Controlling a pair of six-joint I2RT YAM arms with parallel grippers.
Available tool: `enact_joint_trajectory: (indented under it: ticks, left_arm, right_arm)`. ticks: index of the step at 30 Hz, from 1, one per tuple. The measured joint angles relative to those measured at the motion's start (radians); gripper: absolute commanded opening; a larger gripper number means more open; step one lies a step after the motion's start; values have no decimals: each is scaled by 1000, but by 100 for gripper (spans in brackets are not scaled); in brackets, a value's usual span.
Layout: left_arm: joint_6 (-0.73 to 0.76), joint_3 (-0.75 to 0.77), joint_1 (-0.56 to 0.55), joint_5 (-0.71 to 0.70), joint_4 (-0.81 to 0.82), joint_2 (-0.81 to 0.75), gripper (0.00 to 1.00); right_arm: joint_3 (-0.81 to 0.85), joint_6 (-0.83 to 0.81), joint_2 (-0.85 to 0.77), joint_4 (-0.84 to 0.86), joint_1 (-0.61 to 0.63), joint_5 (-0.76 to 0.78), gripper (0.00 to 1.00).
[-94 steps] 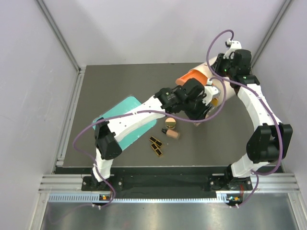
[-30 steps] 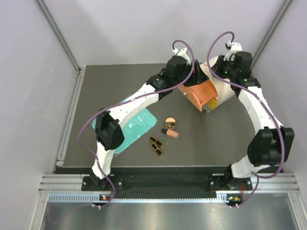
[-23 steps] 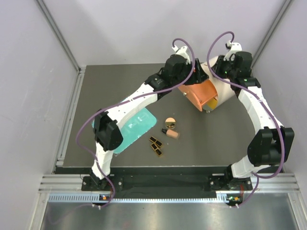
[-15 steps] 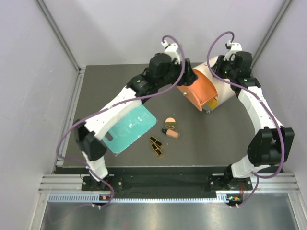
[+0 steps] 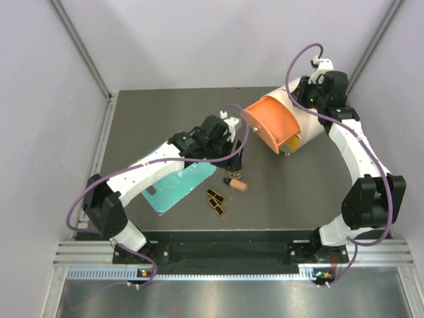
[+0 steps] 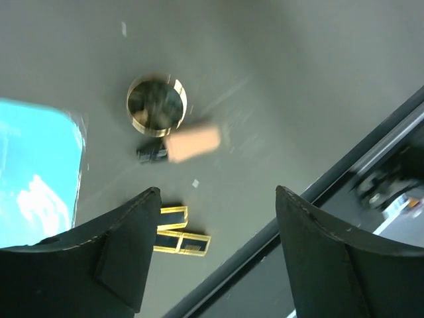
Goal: Organize the makeup
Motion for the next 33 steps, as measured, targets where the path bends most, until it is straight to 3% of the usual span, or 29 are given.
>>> enact_joint_trajectory:
  ticks: [10,22,33]
  left_arm:
    - [90,-37,0,107,-70,166,78]
    - [195,2,-1,138,-81,373,81]
    - [282,109,-14,74,-103,394,81]
  right_arm:
    - [0,0,2,2,0,-1,24]
    - [29,0,32,5,0,-5,24]
    - [36,-1,39,1,0,-5,24]
